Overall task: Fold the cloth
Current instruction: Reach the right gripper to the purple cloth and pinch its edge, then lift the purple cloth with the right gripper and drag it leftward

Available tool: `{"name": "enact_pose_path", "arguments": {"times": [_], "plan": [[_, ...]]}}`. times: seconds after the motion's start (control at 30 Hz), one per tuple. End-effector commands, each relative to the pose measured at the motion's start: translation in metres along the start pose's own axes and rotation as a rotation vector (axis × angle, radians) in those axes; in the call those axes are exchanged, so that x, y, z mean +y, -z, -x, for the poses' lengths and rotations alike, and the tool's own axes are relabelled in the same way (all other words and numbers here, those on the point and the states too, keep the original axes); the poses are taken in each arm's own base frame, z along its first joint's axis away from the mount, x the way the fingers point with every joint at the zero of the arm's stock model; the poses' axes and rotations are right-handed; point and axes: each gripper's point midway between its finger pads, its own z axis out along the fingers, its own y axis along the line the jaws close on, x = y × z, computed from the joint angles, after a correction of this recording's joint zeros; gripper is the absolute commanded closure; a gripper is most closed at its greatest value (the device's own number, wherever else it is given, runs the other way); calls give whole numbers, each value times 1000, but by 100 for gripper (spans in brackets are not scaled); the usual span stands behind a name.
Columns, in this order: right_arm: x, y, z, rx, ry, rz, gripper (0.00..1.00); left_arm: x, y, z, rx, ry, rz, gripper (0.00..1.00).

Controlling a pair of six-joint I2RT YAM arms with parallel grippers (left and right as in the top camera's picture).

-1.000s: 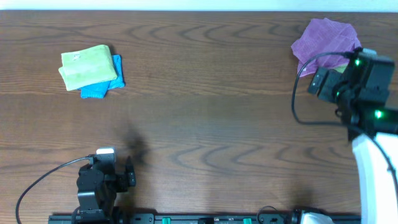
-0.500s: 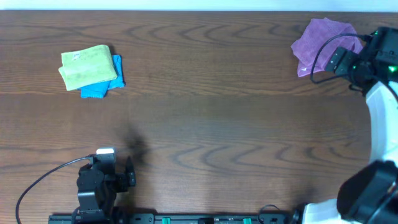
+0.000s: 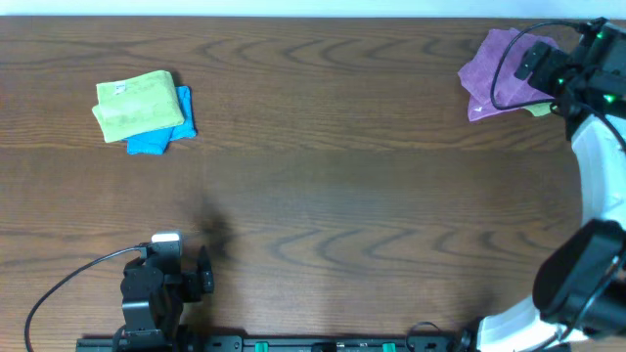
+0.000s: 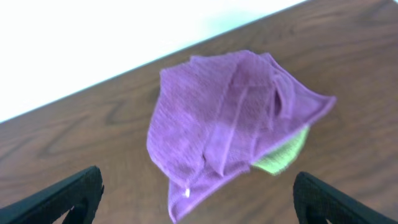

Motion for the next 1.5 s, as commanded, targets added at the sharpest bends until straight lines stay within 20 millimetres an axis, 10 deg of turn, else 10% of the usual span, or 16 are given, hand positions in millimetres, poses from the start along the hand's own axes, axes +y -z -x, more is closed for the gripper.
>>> {"name": "enact_pose_path", "arguments": {"times": [0.0, 0.3, 0.73, 1.17, 1.47], "plan": [[-2, -28, -9, 39, -46, 25, 4, 0, -5, -16, 50, -7, 3, 5], [-8, -103, -15, 88, -87, 29, 6, 0, -5, -16, 50, -7, 3, 4], [-4, -158, -70, 193, -121, 44, 15, 0, -5, -16, 50, -7, 3, 4], [1, -158, -77, 218, -117, 47, 72, 0, -5, -16, 50, -7, 3, 5], [13, -120, -44, 188, -105, 57, 99, 0, -5, -16, 50, -7, 3, 5]]}}
